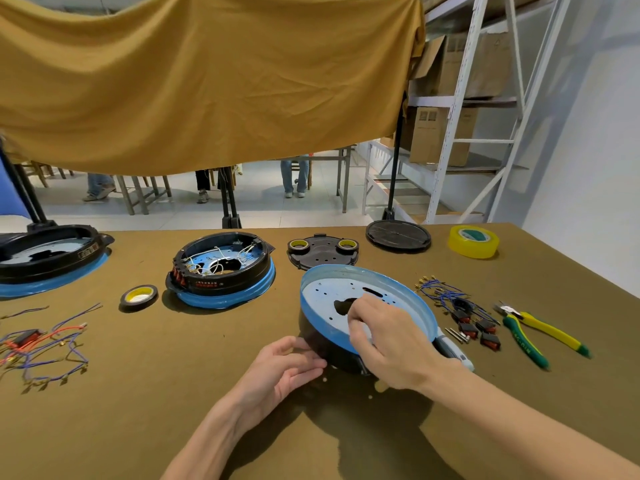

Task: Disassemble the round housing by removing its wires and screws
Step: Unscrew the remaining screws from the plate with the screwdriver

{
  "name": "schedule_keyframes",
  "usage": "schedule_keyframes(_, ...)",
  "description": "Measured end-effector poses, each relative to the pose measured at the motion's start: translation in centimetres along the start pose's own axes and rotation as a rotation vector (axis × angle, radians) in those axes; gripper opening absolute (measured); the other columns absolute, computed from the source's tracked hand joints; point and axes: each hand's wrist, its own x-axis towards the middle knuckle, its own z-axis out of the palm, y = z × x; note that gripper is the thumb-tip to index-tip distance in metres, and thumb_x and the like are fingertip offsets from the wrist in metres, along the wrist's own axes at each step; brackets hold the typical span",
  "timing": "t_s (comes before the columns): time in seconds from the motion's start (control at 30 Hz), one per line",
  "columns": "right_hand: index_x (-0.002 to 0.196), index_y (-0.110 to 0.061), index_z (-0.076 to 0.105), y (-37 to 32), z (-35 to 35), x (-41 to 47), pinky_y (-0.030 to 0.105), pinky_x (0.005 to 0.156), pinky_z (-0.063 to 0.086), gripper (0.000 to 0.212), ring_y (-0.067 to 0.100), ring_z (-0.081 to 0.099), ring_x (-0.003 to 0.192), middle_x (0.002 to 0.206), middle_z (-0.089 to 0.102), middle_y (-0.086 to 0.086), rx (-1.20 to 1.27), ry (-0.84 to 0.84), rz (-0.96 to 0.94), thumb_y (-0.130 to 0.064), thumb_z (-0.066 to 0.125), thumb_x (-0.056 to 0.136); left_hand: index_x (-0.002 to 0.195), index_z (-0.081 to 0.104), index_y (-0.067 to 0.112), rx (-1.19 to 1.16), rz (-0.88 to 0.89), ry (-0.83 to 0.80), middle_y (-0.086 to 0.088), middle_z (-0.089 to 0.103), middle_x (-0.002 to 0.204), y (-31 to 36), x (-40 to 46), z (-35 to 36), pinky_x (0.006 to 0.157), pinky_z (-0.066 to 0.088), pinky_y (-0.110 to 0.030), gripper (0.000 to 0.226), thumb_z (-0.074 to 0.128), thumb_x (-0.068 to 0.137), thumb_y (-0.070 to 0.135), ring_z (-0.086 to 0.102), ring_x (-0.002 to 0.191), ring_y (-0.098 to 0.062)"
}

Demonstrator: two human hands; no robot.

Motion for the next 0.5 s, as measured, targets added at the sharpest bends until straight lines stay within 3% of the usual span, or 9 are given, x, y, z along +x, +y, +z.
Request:
schedule_keyframes(0.1,0.093,-0.025,0.052,0.4,0.1,-0.5,0.020,0.060,0.041,0.045,0.008,0.045,0.075,0.087,0.049,-0.011,-0.342,-0.120,-0.104,-0.069,0.053,0.086,0.127,0.058,-0.001,0.020,0.049,-0.014,-0.026,0.075,0.112,-0.3,-0.2,0.5,0.079,0.065,-0.031,0.039,0.063,0.090,-0.013,0.075,0.106,-0.035)
schedule_keyframes(0.17,0.101,-0.023,0.051,0.3,0.5,-0.5,0.023,0.062,0.044,0.047,0.011,0.046,0.083,0.096,0.049,-0.008,-0.480,-0.165,-0.116,-0.066,0.061,0.082,0.127,0.057,0.000,0.042,0.076,-0.015,-0.024,0.076,0.111,-0.5,-0.3,0.8,0.081,0.064,-0.031,0.040,0.067,0.089,-0.010,0.075,0.107,-0.034)
schedule_keyframes(0.3,0.108,-0.025,0.046,0.2,0.3,0.2,0.024,0.070,0.036,0.046,0.012,0.043,0.092,0.104,0.047,-0.008,-0.397,-0.162,0.011,-0.054,0.072,0.083,0.128,0.056,0.002,0.093,0.127,-0.012,-0.020,0.077,0.114,-0.9,-0.2,1.1,0.087,0.063,-0.033,0.044,0.071,0.088,-0.003,0.074,0.112,-0.031)
schedule_keyframes(0.5,0.106,-0.026,0.052,0.2,-0.3,1.0,0.024,0.074,0.041,0.039,0.011,0.043,0.094,0.103,0.049,-0.008,-0.293,-0.170,0.060,-0.052,0.072,0.085,0.127,0.056,0.006,0.097,0.180,0.031,-0.014,0.078,0.113,-1.3,0.1,1.6,0.095,0.061,-0.035,0.053,0.079,0.079,0.011,0.075,0.111,-0.026)
